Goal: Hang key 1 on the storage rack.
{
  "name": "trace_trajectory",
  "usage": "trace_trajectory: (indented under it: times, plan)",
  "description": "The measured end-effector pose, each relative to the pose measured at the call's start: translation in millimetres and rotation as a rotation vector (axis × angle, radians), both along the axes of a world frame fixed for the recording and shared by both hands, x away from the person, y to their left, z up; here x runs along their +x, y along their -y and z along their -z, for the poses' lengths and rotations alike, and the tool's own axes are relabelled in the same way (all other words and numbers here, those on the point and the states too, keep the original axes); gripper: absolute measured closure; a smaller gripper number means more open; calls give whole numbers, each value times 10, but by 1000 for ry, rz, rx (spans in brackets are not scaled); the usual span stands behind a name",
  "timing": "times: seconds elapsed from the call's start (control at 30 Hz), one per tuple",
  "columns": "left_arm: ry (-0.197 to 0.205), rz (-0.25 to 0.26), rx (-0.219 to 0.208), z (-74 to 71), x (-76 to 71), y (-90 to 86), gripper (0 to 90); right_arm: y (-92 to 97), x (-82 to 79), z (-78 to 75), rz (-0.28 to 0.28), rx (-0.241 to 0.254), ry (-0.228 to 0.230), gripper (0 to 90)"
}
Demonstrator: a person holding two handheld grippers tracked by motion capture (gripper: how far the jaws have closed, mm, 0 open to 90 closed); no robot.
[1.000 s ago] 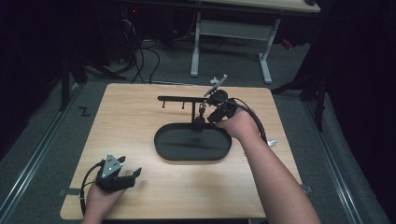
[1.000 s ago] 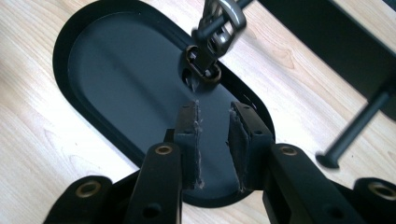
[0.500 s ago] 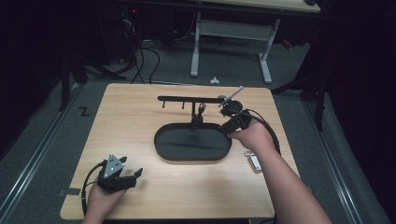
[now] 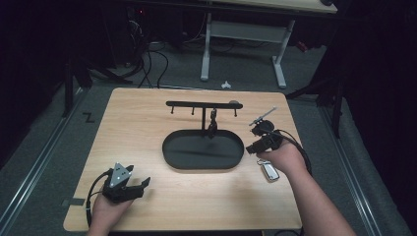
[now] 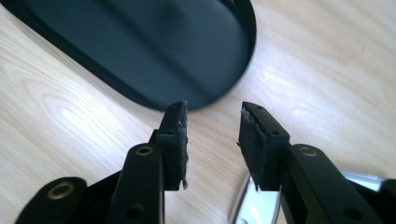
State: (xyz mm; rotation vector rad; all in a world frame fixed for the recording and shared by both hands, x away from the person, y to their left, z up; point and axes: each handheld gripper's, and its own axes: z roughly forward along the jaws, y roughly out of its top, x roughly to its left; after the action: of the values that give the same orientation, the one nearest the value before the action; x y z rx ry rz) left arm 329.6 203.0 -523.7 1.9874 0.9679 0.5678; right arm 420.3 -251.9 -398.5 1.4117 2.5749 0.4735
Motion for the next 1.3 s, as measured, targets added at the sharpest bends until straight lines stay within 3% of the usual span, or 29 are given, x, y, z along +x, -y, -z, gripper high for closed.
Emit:
trace_trajectory:
  times: [0.37, 0.53, 0.8, 1.03, 1.3]
  plan:
    - [-2, -1, 4, 5, 5, -1, 236, 389, -44, 414, 93, -27, -57, 572]
    - [-3, 1, 3, 5, -2, 7, 237, 545, -50, 571, 132, -24, -101, 629]
    - [-2, -1, -1, 5, -6, 6, 237, 651, 53, 733, 224, -34, -74, 638]
    - [-8, -3, 5, 17, 4, -7, 238, 662, 33, 786, 213, -36, -109, 656]
    - [-7, -3, 4, 9, -18, 9, 239, 568, -142, 811, 142, -24, -126, 656]
